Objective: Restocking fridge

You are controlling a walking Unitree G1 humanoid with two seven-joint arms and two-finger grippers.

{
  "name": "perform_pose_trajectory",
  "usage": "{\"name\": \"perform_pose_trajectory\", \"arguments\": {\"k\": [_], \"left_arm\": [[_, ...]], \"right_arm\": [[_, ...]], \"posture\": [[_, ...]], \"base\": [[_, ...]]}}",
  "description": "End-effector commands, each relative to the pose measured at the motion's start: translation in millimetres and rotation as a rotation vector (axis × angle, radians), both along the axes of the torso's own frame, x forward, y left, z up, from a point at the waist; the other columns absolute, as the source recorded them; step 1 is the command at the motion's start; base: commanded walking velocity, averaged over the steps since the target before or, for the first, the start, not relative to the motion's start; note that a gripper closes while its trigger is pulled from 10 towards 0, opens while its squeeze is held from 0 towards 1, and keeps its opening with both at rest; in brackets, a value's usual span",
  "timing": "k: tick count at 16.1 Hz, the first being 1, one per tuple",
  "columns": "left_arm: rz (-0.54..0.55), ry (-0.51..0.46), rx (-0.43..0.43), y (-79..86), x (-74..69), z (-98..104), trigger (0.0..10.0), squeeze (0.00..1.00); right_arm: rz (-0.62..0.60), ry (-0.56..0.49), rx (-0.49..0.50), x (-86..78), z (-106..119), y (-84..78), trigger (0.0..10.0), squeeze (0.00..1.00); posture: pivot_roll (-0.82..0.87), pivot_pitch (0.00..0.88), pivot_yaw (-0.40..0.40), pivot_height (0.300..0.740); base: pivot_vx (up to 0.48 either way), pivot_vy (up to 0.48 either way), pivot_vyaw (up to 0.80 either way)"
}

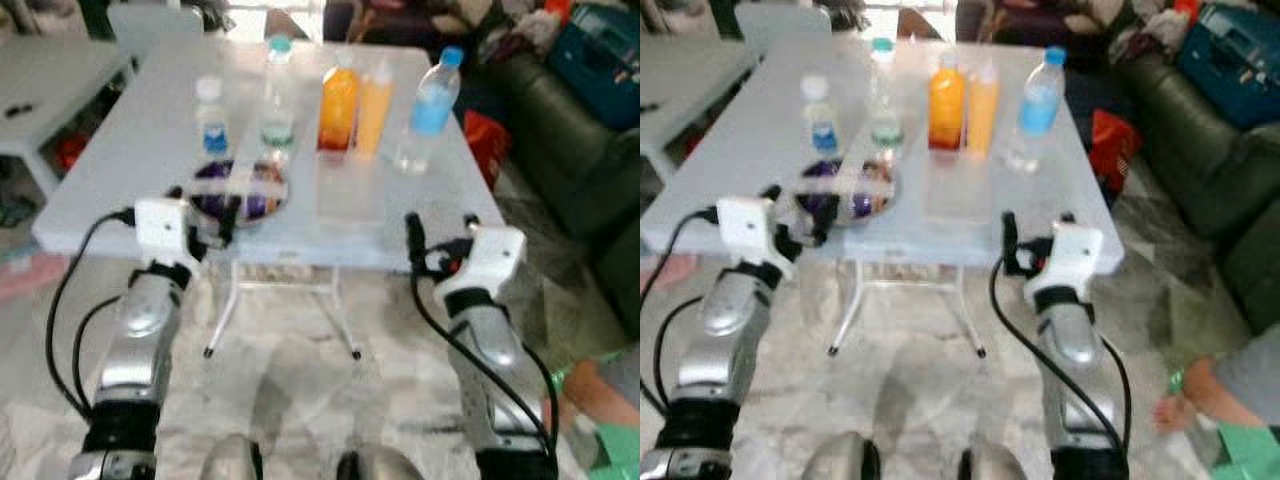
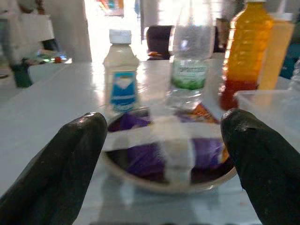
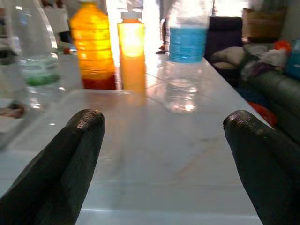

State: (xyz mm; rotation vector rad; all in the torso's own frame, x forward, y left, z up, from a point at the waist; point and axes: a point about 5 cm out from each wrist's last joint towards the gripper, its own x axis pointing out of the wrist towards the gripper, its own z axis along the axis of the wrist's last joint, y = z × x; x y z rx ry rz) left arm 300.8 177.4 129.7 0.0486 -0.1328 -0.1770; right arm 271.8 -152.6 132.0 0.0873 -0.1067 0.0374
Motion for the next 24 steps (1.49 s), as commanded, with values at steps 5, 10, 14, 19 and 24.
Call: {"name": "perform_pose_trajectory", "arguments": {"k": [5, 10, 14, 19, 24], "left_arm": [[-0.050, 0.011, 0.013, -12.9, -5.1, -2, 10.0, 0.00], [-0.057, 0.019, 0.035, -13.2, -6.7, -2, 10.0, 0.00], [-0.057, 0.024, 0.068, -7.7, -8.2, 0, 10.0, 0.00], [-0.068, 0.039, 0.116, 2.2, -12.2, 1, 10.0, 0.00], [-0.080, 0.044, 0.148, 7.5, -11.3, 5, 10.0, 0.00]], "right_arm": [[-0.024, 0.006, -0.007, 15.0, 6, -25.0, 10.0, 0.00], [-0.026, -0.005, 0.017, 24.6, 10, -31.5, 10.0, 0.00], [-0.031, -0.034, 0.020, 36.5, 18, -45.4, 10.0, 0.00], [-0.001, -0.033, 0.079, 44.8, 20, -49.8, 10.0, 0.00], [0.103, -0.026, 0.090, 57.5, 20, -40.4, 10.0, 0.00]], "posture": [[-0.05, 0.099, -0.031, 0.740], [-0.03, 0.120, -0.013, 0.740], [-0.01, 0.135, 0.001, 0.740], [0.03, 0.161, 0.041, 0.740], [0.05, 0.178, 0.070, 0.740]], "base": [[0.000, 0.000, 0.00], [0.000, 0.000, 0.49], [0.000, 0.000, 0.00], [0.000, 0.000, 0.00], [0.000, 0.000, 0.00]]}}
